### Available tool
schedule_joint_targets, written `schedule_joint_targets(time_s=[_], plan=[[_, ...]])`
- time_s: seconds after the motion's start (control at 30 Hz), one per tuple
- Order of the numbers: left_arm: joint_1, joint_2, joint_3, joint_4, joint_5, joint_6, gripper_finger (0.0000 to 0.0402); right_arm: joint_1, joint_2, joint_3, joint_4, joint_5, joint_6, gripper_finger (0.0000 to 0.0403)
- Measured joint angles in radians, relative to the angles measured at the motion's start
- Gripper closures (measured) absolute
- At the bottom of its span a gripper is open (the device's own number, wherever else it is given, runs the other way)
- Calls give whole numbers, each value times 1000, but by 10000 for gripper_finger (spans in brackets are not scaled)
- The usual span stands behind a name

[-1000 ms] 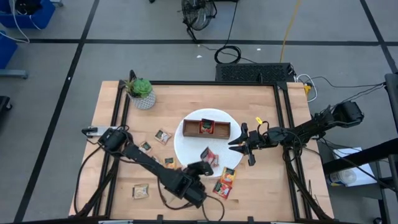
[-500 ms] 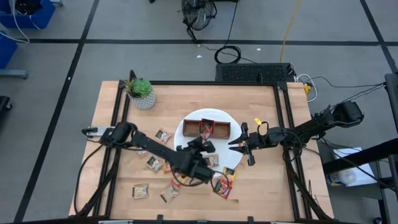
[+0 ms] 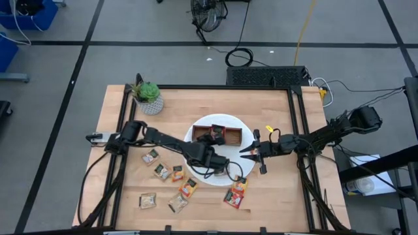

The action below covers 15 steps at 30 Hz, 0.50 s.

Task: Pick & Place Tea
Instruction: Put the red tea bag into the middle section of the wooden organizer

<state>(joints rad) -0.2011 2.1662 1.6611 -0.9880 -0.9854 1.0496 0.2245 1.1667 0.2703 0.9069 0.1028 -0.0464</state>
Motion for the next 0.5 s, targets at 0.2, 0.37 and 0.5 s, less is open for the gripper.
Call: schedule_joint_targets(time_s=[0.2, 0.37, 0.5], plan=[[19, 0, 0, 41, 2, 19, 401, 0, 0, 0, -5, 0, 0, 330], [41, -21, 9, 50, 152, -204, 400, 0, 0, 0, -4, 0, 0, 330], [97, -155, 14, 104, 677, -508, 401, 0, 0, 1, -4, 0, 12, 330]])
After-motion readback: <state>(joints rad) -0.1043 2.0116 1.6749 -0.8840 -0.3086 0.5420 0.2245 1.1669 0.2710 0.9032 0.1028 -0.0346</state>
